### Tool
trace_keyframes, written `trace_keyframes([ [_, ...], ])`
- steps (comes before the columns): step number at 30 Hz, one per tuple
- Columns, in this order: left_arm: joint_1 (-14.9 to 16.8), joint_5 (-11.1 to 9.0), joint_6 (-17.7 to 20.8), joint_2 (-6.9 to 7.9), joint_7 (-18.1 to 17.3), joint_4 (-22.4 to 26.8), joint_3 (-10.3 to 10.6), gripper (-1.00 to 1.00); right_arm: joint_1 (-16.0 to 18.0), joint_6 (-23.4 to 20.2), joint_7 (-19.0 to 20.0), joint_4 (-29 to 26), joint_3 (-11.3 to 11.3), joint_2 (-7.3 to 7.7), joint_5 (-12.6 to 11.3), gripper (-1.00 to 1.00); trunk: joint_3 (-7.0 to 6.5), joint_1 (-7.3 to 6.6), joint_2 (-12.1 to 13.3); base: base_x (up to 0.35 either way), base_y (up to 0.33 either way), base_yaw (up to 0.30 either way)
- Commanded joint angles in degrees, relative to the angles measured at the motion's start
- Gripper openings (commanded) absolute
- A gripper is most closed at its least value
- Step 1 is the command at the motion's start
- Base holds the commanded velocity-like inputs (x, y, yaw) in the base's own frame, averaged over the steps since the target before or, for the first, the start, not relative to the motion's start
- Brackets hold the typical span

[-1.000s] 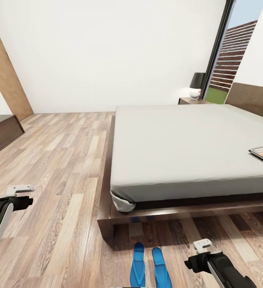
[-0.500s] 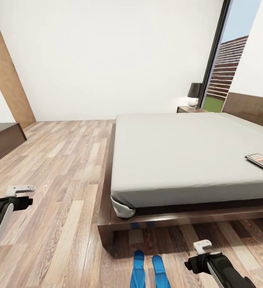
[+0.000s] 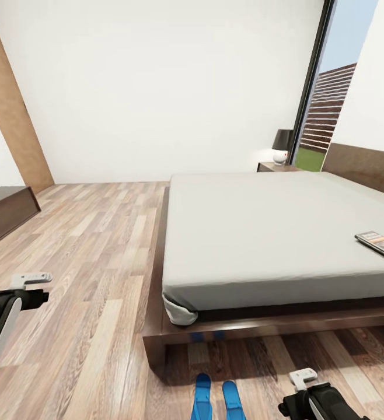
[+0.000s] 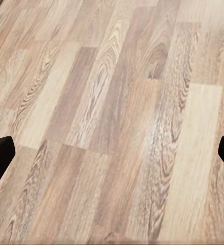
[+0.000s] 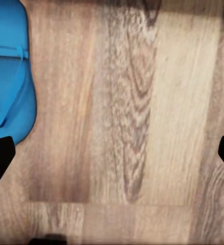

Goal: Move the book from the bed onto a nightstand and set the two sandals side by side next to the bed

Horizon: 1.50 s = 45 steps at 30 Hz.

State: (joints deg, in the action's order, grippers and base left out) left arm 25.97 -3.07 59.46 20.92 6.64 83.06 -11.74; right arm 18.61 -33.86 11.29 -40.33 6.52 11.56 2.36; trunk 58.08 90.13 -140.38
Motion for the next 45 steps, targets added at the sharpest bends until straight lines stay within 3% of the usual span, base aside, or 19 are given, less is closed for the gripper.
trace_keyframes([
  [1, 0.0, -0.4, 0.2, 0.01, 0.4, -0.1, 0.1, 1.00, 0.0, -0.3, 0.2, 0.1, 0.2, 0.09, 0.3, 1.00, -0.13, -0.24, 0.4, 0.000, 0.000, 0.000],
  [21, 0.0, -0.4, 0.0, 0.00, 0.5, -2.0, 0.4, 1.00, 0.0, -0.3, 0.0, 2.1, 0.0, 0.72, 0.3, 1.00, -3.72, -4.63, 8.4, 0.000, 0.000, 0.000],
  [45, 0.0, -0.4, -0.1, 0.00, 0.4, -3.3, 0.5, 1.00, 0.0, 0.2, -0.1, 2.2, 0.5, 0.09, 0.6, 1.00, -8.03, -9.90, 18.0, 0.000, 0.000, 0.000],
])
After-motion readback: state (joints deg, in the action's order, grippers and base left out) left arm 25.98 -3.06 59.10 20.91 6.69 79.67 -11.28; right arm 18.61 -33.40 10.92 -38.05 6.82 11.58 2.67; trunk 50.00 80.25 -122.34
